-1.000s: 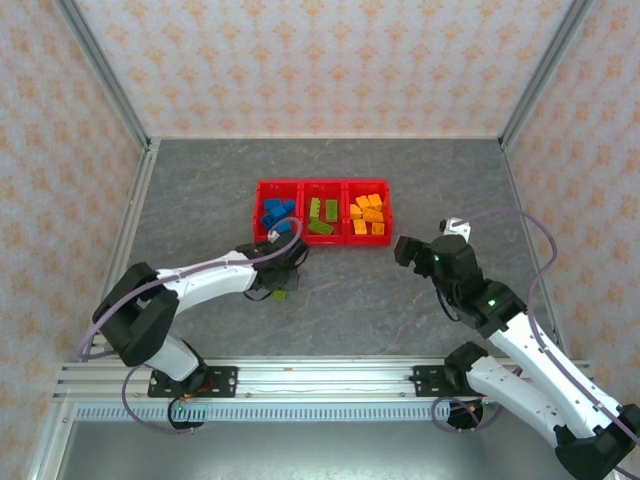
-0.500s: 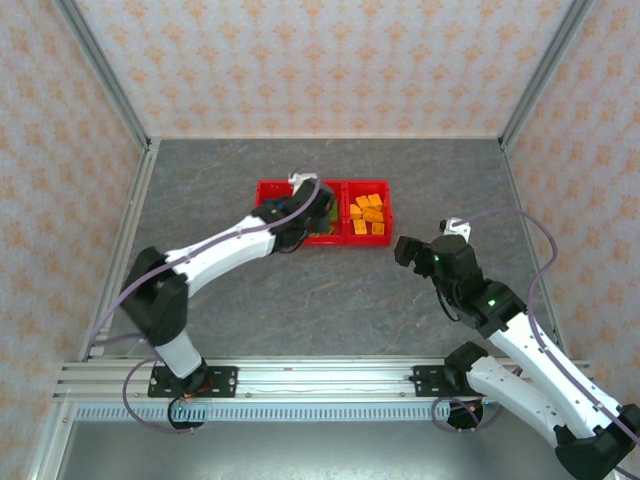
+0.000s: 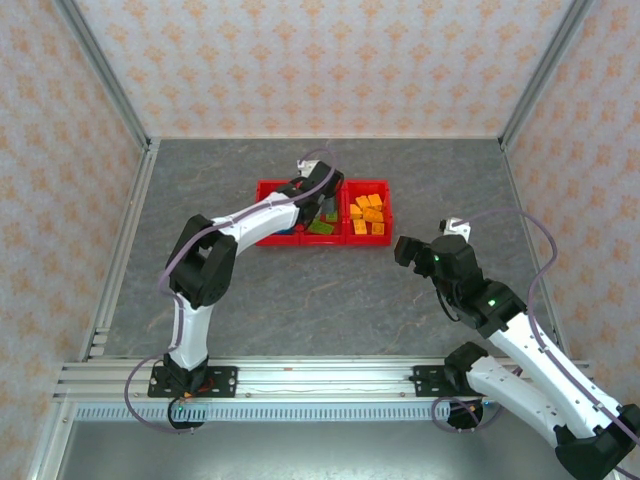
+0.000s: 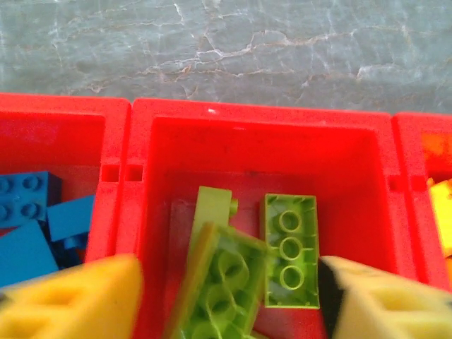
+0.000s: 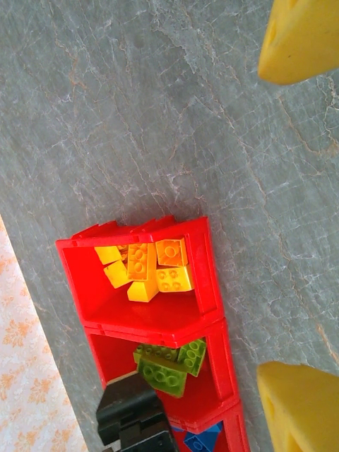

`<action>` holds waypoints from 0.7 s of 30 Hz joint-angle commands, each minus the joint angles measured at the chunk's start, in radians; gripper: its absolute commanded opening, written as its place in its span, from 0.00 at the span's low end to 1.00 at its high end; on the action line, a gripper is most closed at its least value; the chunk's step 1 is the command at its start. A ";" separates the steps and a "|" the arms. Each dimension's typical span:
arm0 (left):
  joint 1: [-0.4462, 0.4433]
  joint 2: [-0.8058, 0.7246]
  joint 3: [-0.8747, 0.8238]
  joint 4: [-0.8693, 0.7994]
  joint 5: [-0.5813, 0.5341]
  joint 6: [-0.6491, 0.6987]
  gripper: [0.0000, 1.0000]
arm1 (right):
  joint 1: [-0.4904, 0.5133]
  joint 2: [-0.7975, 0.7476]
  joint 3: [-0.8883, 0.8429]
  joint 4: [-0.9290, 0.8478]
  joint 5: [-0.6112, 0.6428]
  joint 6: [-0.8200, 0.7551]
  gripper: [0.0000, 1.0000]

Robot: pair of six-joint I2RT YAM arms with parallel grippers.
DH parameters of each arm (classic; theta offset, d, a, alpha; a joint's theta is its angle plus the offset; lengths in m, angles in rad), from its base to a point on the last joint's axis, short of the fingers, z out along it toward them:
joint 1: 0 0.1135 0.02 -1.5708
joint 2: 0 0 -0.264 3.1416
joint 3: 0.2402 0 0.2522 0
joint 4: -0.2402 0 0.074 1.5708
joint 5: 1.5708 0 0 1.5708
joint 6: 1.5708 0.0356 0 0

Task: Sort the legos into containers by color
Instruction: Place the lego in the container, then reset both arms

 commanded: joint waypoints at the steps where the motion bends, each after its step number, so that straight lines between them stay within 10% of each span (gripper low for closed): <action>1: -0.004 -0.068 -0.005 0.077 0.033 0.052 0.81 | -0.002 -0.007 -0.006 0.017 0.016 -0.016 1.00; 6: -0.004 -0.224 -0.108 0.120 -0.003 0.093 0.99 | -0.002 0.001 -0.004 0.004 0.043 -0.001 1.00; 21: 0.076 -0.911 -0.979 0.697 -0.279 0.237 0.99 | -0.003 0.084 0.043 0.195 0.133 0.047 1.00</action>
